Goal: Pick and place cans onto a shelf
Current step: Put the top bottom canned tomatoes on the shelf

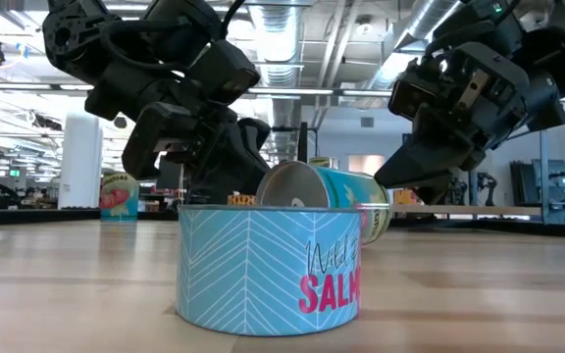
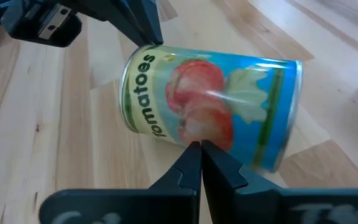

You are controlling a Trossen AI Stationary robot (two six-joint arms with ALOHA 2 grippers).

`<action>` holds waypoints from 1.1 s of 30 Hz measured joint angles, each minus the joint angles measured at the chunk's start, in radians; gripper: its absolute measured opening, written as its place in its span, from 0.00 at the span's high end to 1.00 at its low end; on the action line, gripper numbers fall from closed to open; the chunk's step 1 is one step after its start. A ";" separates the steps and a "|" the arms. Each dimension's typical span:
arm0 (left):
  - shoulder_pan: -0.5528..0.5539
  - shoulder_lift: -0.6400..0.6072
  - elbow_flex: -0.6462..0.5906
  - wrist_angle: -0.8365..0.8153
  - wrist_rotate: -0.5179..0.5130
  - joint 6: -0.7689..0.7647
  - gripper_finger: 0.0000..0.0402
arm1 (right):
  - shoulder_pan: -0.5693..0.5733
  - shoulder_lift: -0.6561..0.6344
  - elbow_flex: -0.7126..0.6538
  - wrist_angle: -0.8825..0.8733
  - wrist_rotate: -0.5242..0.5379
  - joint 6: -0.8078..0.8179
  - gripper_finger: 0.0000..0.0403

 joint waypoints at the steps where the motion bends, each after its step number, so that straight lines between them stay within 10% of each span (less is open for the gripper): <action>1: 0.000 0.000 0.000 0.000 0.000 0.000 1.00 | 0.000 0.000 0.000 0.000 0.000 0.000 0.92; 24: 0.038 -0.094 -0.001 -0.132 -0.113 -0.016 1.00 | 0.000 -0.094 0.000 -0.043 -0.009 -0.022 0.99; 33: 0.042 -0.186 -0.074 -0.069 -0.126 -0.023 1.00 | 0.049 -0.302 0.100 -0.443 0.106 -0.080 1.00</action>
